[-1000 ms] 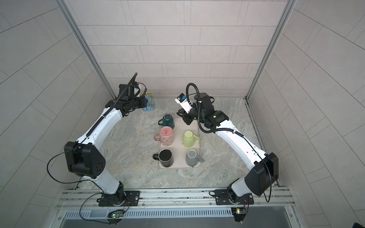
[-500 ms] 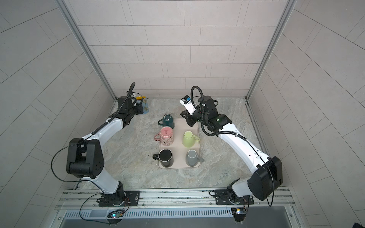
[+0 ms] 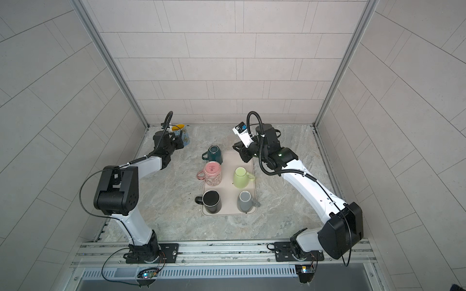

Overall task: Turn the mug right side up
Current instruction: 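Open the right gripper and carry the blue mug away with the left gripper, then lower the blue mug upright onto the table beside the tray with the left gripper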

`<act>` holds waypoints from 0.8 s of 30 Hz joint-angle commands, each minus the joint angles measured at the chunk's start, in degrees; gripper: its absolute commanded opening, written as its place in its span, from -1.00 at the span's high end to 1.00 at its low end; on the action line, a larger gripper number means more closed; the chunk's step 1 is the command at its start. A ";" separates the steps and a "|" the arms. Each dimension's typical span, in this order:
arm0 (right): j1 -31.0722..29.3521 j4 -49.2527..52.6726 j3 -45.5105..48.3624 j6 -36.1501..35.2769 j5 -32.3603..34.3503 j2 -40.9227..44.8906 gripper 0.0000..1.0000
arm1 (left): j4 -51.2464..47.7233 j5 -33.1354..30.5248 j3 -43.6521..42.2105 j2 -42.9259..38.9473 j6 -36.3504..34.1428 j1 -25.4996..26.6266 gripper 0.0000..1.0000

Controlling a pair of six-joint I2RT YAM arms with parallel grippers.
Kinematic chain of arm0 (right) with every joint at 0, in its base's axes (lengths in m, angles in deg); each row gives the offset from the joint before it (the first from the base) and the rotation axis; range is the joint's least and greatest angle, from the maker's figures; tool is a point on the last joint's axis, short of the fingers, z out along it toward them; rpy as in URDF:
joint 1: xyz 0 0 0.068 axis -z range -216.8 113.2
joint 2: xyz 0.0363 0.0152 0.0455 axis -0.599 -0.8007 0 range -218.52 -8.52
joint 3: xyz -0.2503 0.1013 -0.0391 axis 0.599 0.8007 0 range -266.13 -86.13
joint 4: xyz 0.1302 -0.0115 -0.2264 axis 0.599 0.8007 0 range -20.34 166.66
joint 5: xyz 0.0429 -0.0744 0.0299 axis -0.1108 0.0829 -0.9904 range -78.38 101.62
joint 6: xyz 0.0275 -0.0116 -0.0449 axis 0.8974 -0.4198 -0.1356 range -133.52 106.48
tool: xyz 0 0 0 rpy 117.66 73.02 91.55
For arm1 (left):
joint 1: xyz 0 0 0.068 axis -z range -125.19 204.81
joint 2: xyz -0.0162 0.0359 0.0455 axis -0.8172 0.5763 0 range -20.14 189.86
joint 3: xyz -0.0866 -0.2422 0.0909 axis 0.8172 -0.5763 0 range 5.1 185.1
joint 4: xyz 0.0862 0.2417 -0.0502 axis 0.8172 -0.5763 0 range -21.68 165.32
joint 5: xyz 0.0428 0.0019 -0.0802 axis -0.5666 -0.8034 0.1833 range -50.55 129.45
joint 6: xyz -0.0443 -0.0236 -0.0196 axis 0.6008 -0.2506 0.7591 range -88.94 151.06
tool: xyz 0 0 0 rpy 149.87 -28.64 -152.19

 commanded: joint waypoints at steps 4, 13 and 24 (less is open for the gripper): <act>0.25 -2.89 1.83 2.29 -1.36 1.99 0.75 | 20.27 -3.02 -1.95 0.99 -0.95 -0.61 1.00; 0.25 -5.39 3.82 4.72 -2.32 1.82 0.75 | 21.64 -0.93 -0.55 4.81 -0.37 -1.35 1.00; 0.27 -4.91 4.23 5.22 -2.12 2.41 0.75 | 24.28 1.74 1.88 9.72 1.65 -2.62 1.00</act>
